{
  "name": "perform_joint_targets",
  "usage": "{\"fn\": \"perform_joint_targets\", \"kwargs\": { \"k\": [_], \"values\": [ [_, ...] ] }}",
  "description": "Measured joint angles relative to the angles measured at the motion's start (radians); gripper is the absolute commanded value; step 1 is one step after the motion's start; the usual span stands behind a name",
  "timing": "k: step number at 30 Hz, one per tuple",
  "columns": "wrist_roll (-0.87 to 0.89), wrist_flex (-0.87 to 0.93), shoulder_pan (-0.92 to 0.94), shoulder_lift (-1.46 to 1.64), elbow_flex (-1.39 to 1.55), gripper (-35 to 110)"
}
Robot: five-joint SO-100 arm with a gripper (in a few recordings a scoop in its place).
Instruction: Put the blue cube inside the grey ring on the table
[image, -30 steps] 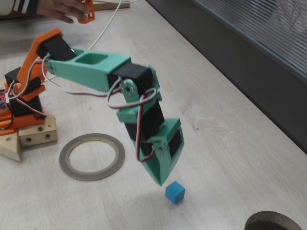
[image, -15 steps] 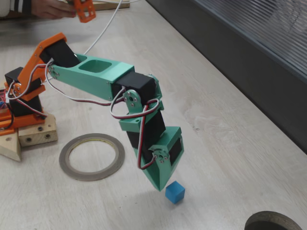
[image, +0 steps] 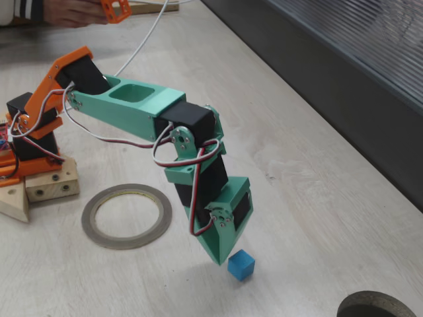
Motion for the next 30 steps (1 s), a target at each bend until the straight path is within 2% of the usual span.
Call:
{"fn": "perform_joint_targets", "kwargs": {
  "k": [16, 30],
  "values": [
    [0.0, 0.0, 0.0, 0.0, 0.0, 1],
    [0.0, 0.0, 0.0, 0.0, 0.0, 31]
  ]
}}
